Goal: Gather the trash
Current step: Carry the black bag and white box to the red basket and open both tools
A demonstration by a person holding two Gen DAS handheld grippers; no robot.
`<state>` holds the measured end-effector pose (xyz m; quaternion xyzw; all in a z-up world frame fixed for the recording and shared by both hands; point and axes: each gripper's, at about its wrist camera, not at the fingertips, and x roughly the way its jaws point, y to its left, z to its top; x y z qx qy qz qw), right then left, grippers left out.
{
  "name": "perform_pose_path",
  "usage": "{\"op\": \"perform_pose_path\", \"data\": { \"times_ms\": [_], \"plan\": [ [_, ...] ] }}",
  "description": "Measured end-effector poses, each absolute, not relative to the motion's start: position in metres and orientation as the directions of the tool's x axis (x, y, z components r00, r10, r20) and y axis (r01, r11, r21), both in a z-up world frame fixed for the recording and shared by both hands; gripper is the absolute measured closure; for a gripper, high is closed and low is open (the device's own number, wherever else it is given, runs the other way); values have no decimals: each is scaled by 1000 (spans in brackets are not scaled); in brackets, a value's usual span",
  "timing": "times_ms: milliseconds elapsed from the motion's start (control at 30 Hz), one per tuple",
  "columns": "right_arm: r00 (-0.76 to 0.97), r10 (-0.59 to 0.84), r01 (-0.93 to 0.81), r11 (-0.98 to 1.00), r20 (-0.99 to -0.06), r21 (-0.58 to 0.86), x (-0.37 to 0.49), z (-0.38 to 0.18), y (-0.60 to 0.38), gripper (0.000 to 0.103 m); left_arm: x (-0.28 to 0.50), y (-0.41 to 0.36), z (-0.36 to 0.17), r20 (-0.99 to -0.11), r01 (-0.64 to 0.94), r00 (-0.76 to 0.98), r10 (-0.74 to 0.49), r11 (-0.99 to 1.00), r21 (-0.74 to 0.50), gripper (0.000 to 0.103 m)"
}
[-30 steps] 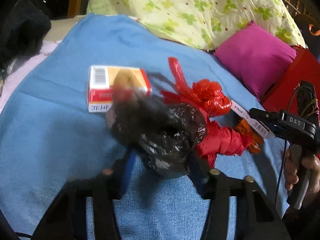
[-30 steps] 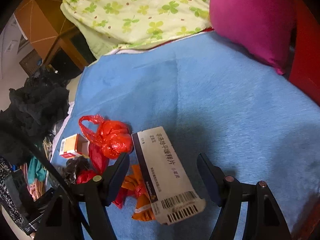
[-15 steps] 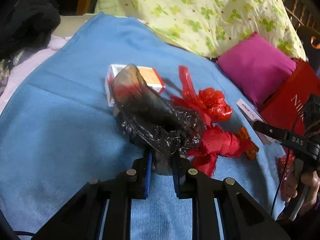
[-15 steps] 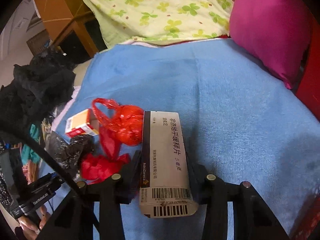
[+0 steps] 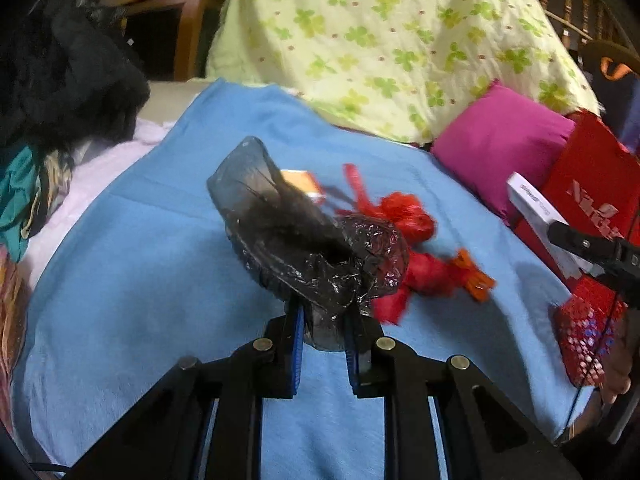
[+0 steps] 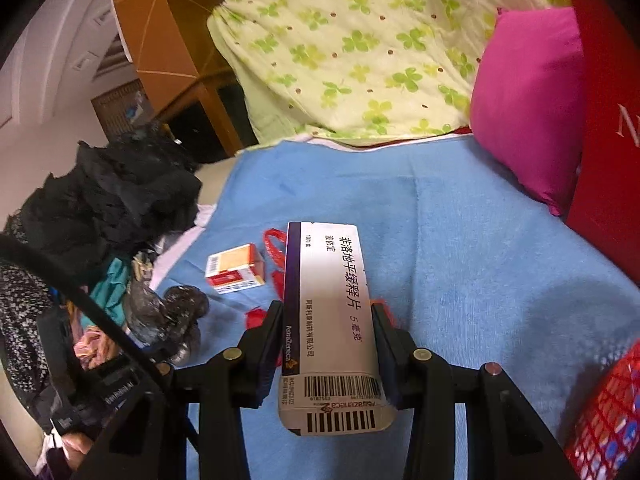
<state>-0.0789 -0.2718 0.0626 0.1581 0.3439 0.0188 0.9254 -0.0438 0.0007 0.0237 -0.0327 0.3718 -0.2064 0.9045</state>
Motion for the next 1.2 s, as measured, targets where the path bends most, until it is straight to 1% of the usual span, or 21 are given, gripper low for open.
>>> {"op": "perform_pose_path", "data": {
  "times_ms": [133,333,533,667,833,1200],
  "plan": [
    [794,137,57,953,-592,297,-102,74,-265,58,-60,-22,50,-645,386,664,-379,912,-139,84],
    [838,130,57,945,-530,322,-137,88,-268,58,-85,-42,92,-601,416,710,-368,907,-64,84],
    [881,104,71,935,-461,348,-174,100,-281,58,-110,-66,120,-580,453,719,-383,891,-26,84],
    [904,85,84,925,-419,371,-197,106,-296,58,-124,-84,133,-572,470,729,-376,882,20,84],
    [922,47,114,915,-385,387,-218,111,-313,58,-144,-108,144,-555,513,728,-403,857,52,84],
    [943,-22,162,900,-331,403,-248,117,-344,58,-167,-157,149,-564,585,696,-445,806,86,84]
  ]
}}
